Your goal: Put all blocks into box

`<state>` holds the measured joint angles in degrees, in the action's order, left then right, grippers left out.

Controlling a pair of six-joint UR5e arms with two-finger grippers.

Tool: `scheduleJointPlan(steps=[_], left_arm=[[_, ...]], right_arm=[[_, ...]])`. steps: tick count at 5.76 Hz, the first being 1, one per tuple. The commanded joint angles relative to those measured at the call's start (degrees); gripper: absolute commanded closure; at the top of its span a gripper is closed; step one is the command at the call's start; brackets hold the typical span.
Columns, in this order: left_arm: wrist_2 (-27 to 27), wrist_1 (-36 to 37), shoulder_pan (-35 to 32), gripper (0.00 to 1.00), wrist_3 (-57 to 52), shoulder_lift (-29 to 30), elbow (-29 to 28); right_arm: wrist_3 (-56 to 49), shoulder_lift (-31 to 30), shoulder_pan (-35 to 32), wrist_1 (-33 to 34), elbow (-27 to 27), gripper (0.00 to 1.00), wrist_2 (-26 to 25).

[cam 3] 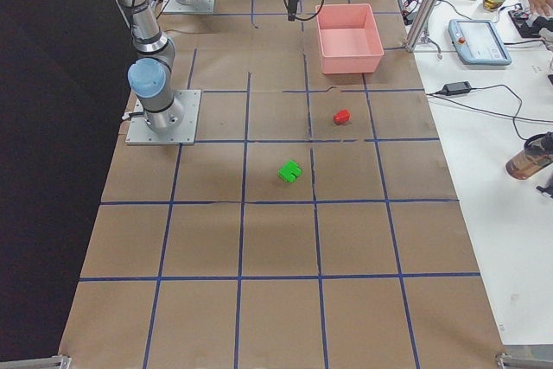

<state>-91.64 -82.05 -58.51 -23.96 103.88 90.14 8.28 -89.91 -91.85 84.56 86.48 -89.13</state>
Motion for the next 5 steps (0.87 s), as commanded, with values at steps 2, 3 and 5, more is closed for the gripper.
scheduleJointPlan(steps=[2, 3, 5], left_arm=[[0.7, 14.0, 4.6, 0.01, -10.1, -0.1, 11.4], [0.4, 19.5, 5.3, 0.01, -14.6, 1.7, 13.6], [0.2, 28.9, 5.3, 0.01, -14.9, 5.9, 17.8]], right_arm=[[-4.5, 0.7, 1.1, 0.7, 0.3, 0.0, -0.8], [-9.6, 0.9, 5.4, 1.2, 0.3, 0.0, -0.9], [-35.2, 3.1, 21.4, 1.4, 0.2, 0.0, -0.8]])
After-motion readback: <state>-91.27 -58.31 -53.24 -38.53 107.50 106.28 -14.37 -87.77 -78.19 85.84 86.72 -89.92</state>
